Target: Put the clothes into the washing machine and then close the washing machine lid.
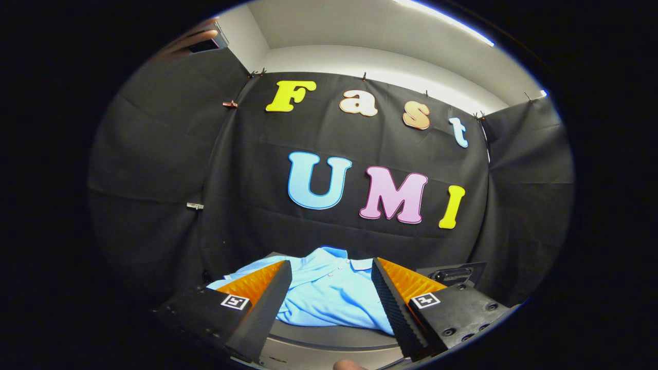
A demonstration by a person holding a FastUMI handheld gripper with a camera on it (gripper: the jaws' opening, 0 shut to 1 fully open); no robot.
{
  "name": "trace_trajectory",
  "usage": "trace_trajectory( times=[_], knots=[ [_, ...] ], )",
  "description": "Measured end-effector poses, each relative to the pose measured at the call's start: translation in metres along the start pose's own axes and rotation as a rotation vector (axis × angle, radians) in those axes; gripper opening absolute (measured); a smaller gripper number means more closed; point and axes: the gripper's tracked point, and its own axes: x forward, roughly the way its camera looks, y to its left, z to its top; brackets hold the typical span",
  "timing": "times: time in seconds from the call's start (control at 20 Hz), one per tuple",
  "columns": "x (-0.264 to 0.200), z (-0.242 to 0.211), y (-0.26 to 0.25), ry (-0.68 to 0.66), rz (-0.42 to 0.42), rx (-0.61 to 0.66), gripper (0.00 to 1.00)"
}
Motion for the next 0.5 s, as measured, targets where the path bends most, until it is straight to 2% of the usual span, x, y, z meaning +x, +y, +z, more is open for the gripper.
trace_trajectory(
  times=[0.5],
  knots=[
    [0.072,-0.022,-0.013,0.141,-0.017,-0.006,0.98]
  ],
)
